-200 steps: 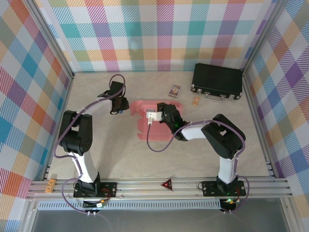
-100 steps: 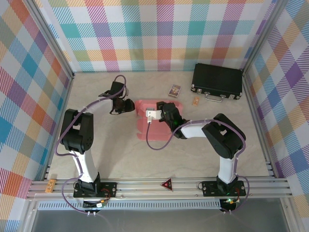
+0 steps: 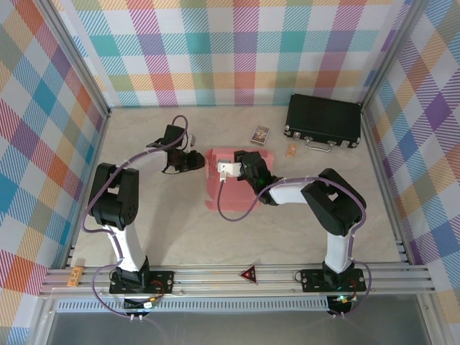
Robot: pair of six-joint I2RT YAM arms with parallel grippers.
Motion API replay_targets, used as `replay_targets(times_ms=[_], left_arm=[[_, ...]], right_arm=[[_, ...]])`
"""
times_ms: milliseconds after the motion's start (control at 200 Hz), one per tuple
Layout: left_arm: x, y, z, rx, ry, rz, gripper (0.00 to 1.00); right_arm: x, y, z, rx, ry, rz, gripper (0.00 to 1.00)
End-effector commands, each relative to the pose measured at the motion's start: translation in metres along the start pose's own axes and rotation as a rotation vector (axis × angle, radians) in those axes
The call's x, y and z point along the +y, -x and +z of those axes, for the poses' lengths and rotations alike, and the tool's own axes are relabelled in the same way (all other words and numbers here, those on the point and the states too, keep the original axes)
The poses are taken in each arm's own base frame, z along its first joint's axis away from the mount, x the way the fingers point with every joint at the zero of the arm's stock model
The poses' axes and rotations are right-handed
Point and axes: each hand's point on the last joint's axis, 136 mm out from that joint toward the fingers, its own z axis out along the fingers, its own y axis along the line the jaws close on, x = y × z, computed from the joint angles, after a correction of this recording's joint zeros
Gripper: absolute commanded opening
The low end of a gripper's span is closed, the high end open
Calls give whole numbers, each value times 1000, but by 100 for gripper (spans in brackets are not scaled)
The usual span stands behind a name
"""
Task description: Fold the paper box
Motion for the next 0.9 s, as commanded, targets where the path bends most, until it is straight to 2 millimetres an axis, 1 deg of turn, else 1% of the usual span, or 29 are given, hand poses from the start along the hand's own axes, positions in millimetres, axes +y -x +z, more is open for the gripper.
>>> replay_targets(times_ms=[0,80,225,345,400,420,740,895], left_arm=[[-17,11,-14,-48,-80,45,30],[-16,11,-15,-55,-70,42,29],[-19,12,-17,-70,-91,44,29],[-7,14,-17,-86,-23,23,29],[-5,15,-17,-94,-9,15,30],[-4,15,-16,-94,-9,14,30],[-22,11,-10,-70,-128,20,30],[-24,7,-4,-51,-155,23,30]], right_arm=[[0,2,4,-3,20,16,8],[1,2,4,0,21,16,8],[2,1,5,3,29,14,8],[0,0,8,12,23,9,8],[-2,1,9,15,18,7,8],[4,-1,9,23,42,-2,8],[3,0,12,25,55,3,8],[4,0,11,23,59,10,8]])
